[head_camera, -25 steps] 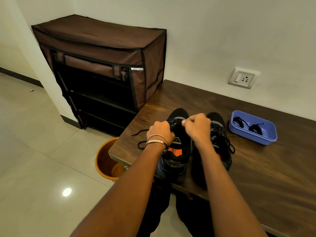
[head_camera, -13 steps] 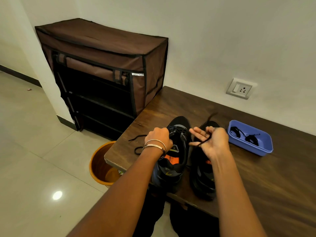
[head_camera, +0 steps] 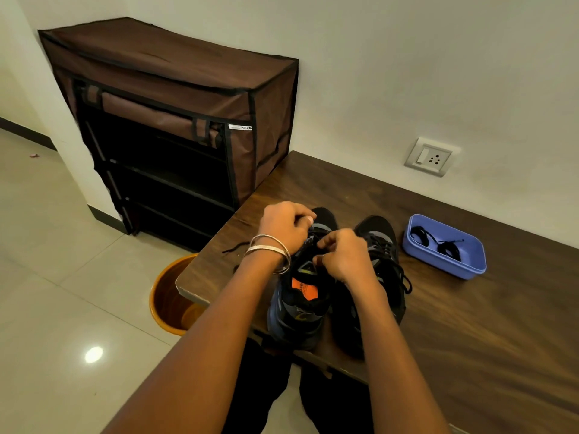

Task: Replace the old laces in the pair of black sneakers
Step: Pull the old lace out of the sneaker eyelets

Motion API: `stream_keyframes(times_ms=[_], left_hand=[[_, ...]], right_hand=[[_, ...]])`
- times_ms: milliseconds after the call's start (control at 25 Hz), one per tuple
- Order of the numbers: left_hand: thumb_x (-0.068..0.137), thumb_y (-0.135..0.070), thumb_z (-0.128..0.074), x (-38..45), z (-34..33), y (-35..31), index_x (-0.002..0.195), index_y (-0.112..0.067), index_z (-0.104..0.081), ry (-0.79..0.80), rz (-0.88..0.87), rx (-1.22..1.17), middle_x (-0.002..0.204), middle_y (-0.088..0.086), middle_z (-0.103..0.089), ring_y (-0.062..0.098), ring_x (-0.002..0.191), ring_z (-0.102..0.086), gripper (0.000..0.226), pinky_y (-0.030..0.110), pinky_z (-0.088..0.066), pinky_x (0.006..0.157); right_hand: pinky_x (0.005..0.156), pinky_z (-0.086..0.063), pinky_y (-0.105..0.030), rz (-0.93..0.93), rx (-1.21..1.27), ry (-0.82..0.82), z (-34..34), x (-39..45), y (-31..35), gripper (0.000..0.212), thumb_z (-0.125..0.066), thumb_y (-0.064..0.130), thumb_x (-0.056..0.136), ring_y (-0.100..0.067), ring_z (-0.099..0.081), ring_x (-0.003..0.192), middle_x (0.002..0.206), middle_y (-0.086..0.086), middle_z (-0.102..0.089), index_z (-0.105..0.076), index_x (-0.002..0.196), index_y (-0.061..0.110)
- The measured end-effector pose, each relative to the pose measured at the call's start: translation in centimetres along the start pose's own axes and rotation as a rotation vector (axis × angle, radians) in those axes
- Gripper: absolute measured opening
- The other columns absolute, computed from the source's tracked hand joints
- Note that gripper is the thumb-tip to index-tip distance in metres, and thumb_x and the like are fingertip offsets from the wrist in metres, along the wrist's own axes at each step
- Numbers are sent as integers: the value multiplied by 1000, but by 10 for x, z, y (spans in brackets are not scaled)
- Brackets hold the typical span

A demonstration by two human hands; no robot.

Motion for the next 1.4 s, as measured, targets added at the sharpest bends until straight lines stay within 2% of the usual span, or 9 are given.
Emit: stream_keyframes(times_ms=[80,200,360,600,680,840,920,1200,1400], left_hand=[[91,-20,-63,7,-18,-6,106,-26,-74,144,-99,131,107,-1,-69,15,99,-63,20,26,-50,91],[90,-30,-64,13,-32,-7,112,-29,-71,274,-47,363,115,3,-65,26,103,-63,23,37,-53,89],[90,-25,-65,12,-48,-11,119,-19,-65,205,61,494,121,8,-61,31,110,-60,29,40,-50,86],[96,-27,-52,12,-63,-13,118,-16,-60,117,-90,618,119,7,-58,34,108,-58,26,40,-50,82],[93,-31,-55,15,-56,-4,104,-19,-63,61,27,490,106,8,-64,32,97,-62,18,39,-53,80],[85,-22,-65,16,-46,38,70,-18,-63,-157,612,-346,75,8,-73,21,58,-70,16,38,-61,68],[82,-21,-63,19,-48,44,68,-20,-64,-145,653,-362,78,10,-73,24,62,-71,14,41,-61,68],[88,-32,-66,25,-30,-12,111,-35,-69,174,-157,481,113,-3,-51,22,112,-44,23,36,-48,92],[89,-46,-61,21,-37,2,112,-39,-70,349,-114,468,113,-3,-64,20,105,-56,25,35,-49,84]], right_hand=[[91,-50,-37,12,-92,16,-3,0,-2,48,-76,17,83,-31,-57,116,124,-14,-59,-55,126,8],[73,-48,-35,-49,-49,-3,-3,4,-10,34,-66,14,86,-32,-59,102,114,-16,-59,-55,117,4],[54,-39,-31,-98,151,-45,0,9,-22,15,-50,6,81,-32,-58,77,95,-19,-61,-59,92,-1],[47,-29,-29,-106,257,-61,3,7,-25,9,-45,0,81,-24,-45,65,79,-11,-50,-49,74,5],[49,-30,-30,-120,247,-66,4,10,-28,10,-45,1,81,-24,-46,65,79,-11,-50,-48,72,6],[54,-36,-35,-151,229,-65,5,12,-35,19,-46,1,82,-27,-52,68,87,-19,-63,-61,86,-10],[52,-34,-32,-128,187,-26,2,14,-35,12,-50,4,82,-27,-51,66,81,-17,-59,-58,81,-4],[74,-60,-46,-93,-26,32,-1,16,-29,30,-66,29,88,-36,-65,90,103,-15,-59,-55,104,6],[57,-61,-43,-95,-32,37,-1,12,-26,29,-67,30,89,-35,-69,75,101,-14,-61,-54,103,8]])
Point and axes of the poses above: each hand's wrist, its own x-axis towards the middle knuckle, its own z-axis out of the back of the hand, y = z × x, the point moved 4 cm from there along x, towards the middle knuckle
